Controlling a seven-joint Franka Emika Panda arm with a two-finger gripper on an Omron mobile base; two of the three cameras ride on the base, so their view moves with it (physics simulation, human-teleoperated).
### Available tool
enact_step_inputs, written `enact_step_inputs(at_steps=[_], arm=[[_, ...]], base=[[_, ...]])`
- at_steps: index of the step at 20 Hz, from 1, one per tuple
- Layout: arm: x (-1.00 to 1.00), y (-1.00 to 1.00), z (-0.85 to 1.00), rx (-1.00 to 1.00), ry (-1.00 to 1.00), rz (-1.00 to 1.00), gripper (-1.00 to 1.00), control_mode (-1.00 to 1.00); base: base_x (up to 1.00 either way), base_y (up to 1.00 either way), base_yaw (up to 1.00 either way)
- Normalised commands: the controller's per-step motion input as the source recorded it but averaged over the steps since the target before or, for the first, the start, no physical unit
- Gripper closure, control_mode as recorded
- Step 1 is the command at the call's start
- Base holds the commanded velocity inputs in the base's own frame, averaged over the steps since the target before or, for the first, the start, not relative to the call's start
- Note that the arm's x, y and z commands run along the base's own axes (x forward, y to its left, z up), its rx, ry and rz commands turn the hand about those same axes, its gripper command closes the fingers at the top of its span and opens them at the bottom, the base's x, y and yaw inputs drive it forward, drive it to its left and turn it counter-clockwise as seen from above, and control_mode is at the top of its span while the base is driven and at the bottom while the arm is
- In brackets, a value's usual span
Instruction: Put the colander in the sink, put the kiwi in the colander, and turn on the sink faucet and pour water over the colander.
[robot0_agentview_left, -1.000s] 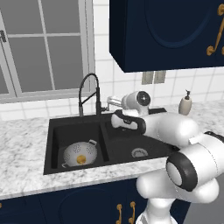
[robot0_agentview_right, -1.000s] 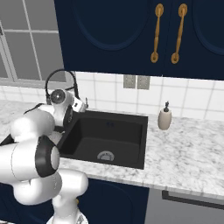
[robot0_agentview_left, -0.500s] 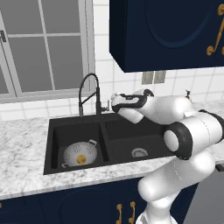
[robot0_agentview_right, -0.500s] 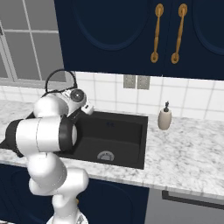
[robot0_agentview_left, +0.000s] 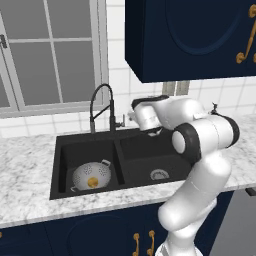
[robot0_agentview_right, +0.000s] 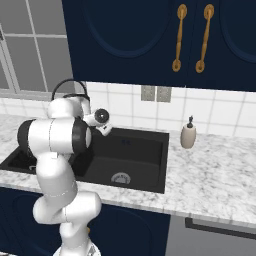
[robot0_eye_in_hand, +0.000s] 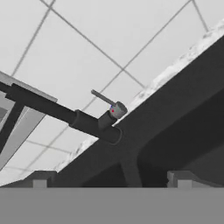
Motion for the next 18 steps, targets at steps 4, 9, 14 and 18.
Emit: enact_step_inputs(at_steps=[4, 9, 14, 18], arm=[[0.54, 0.0, -0.23, 0.12, 0.0, 0.0, -1.0, -1.0], [0.53, 0.02, -0.05, 0.1, 0.0, 0.0, -1.0, -1.0], [0.46, 0.02, 0.0, 0.09, 0.0, 0.0, -1.0, -1.0], [0.47, 0.02, 0.0, 0.06, 0.0, 0.0, -1.0, -1.0]], base=[[0.0, 0.0, 0.0], [0.0, 0.0, 0.0], [0.0, 0.0, 0.0], [0.0, 0.0, 0.0]])
